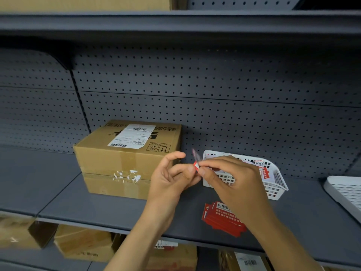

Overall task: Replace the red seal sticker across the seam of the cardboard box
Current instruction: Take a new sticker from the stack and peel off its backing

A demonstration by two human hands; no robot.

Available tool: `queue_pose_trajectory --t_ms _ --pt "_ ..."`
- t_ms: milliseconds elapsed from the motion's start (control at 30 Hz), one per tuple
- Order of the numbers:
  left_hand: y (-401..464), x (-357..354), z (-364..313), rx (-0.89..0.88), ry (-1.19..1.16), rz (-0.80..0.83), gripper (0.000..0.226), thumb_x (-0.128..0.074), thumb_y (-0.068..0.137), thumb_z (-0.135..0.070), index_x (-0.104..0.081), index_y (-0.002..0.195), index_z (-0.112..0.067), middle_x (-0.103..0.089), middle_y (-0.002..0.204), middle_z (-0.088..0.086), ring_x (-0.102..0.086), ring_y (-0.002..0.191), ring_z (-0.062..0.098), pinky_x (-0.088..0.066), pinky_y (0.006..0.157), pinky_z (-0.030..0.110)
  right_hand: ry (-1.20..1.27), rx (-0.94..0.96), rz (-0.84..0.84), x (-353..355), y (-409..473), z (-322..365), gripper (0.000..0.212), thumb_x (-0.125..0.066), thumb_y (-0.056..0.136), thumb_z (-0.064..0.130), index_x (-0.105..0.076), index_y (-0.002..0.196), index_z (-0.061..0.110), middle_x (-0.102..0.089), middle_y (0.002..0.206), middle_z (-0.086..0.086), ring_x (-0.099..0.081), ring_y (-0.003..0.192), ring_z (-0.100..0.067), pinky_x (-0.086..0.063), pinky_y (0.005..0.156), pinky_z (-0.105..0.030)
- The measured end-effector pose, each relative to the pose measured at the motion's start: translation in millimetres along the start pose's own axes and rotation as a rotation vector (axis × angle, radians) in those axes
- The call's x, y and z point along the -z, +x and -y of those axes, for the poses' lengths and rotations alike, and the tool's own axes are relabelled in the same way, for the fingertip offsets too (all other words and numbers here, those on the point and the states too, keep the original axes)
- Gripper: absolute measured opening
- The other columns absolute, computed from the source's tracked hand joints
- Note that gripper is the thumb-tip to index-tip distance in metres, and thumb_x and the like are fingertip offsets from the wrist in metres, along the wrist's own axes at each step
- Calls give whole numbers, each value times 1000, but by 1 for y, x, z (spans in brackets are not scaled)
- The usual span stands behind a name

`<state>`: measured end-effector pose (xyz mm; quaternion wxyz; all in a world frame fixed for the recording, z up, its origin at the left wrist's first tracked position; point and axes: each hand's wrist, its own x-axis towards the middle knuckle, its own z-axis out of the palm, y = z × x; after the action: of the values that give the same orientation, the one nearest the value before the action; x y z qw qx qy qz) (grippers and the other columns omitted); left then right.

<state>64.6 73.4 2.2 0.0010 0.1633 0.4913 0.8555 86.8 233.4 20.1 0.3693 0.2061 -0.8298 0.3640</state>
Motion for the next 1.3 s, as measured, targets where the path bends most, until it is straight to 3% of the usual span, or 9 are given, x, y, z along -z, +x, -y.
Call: queue_pose_trajectory --t_ms 167,367,533,633,767,933,1033,1100,1300 --pt "6 4 -4 -76 226 40 36 -72 72 -17 -53 102 -12 -79 72 4 -74 70 12 -58 72 23 17 20 7 4 5 -3 20 -73 84 34 -84 93 19 -79 87 14 -72 83 -1 -55 76 -17" --pt "12 10 -13 -134 508 157 40 -74 80 -21 -56 114 -32 -77 83 3 -72 81 16 -56 83 36 -12 14 58 7 5 -10 21 -71 84 34 -83 94 20 -79 85 13 -73 78 1 -56 74 -16" --pt "11 5 -22 -295 857 198 38 -69 90 -10 -53 105 -41 -74 86 -11 -71 84 9 -49 78 13 3 -2 90 4 6 -10 19 -70 83 32 -84 89 22 -80 80 12 -73 72 1 -57 67 -22" --pt "9 3 -25 -351 961 193 39 -67 92 -8 -46 92 -41 -69 87 -11 -67 85 7 -44 71 8 96 -102 130 5 8 -7 21 -69 82 37 -85 88 24 -80 76 11 -74 72 -4 -57 67 -29" --pt "11 6 -23 -364 1001 197 41 -65 93 -9 -37 88 -39 -67 86 -10 -63 83 9 -43 68 10 158 -264 163 4 8 -7 15 -72 77 37 -84 85 30 -80 78 17 -75 75 1 -59 72 -27" --pt "15 7 -20 -342 984 219 39 -64 94 -9 -36 86 -34 -68 88 -10 -61 81 12 -42 67 10 77 -261 145 -3 8 -5 25 -67 76 41 -84 77 23 -77 66 13 -73 66 -1 -56 65 -23" --pt "16 7 -17 -347 957 222 39 -64 93 -7 -35 86 -33 -67 87 -9 -60 79 11 -42 68 11 93 -345 99 -7 7 -10 9 -75 78 25 -83 77 21 -78 68 13 -73 68 -1 -56 66 -15" --pt "17 7 -14 -326 912 200 36 -62 93 -5 -36 87 -29 -66 86 -8 -59 78 9 -42 69 12 145 -461 55 -6 9 -14 12 -73 81 13 -82 77 20 -78 72 11 -73 71 -2 -53 67 -11" --pt "30 6 -2 -190 803 99 35 -58 91 -1 -42 83 -31 -61 79 -9 -55 72 3 -41 69 12 297 -740 -111 15 14 -28 22 -64 89 11 -75 75 24 -76 68 11 -70 61 2 -52 60 -12"
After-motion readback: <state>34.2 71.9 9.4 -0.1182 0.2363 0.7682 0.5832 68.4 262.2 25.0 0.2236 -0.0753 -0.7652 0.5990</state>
